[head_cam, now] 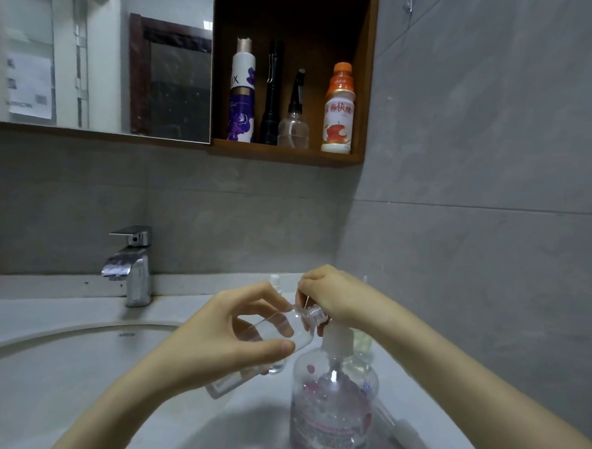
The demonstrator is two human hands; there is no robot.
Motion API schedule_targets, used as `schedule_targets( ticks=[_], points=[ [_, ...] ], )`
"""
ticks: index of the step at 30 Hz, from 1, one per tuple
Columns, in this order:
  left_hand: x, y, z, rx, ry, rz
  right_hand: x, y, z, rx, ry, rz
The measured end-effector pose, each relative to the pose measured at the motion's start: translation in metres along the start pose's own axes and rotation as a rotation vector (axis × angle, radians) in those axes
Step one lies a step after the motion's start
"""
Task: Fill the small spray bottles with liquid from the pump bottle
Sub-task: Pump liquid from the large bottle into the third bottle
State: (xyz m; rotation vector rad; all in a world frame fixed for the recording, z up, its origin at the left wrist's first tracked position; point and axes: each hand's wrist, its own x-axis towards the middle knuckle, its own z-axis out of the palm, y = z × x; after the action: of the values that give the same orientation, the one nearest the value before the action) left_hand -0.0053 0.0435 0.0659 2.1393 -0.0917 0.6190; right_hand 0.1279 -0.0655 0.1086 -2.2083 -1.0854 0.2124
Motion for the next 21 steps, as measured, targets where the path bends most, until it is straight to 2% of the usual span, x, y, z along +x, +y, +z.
schedule_targets(
  ticks=[4,9,14,21],
  points=[
    [0.001,0.000,0.000,-0.002,0.049,-0.008,0.000,0.002,-0.006,0.069,0.024,-0.005],
    [-0.001,0.002,-0.003,0.003,0.043,0.000,-0.003,-0.003,-0.013,0.219,-0.139,0.097],
    [-0.001,0.003,-0.002,0.014,0.047,0.013,0.001,-0.015,-0.022,0.077,-0.239,0.106],
    [-0.001,0.003,-0.002,0.009,0.057,0.026,0.011,-0.025,-0.008,-0.202,-0.013,-0.045]
  ],
)
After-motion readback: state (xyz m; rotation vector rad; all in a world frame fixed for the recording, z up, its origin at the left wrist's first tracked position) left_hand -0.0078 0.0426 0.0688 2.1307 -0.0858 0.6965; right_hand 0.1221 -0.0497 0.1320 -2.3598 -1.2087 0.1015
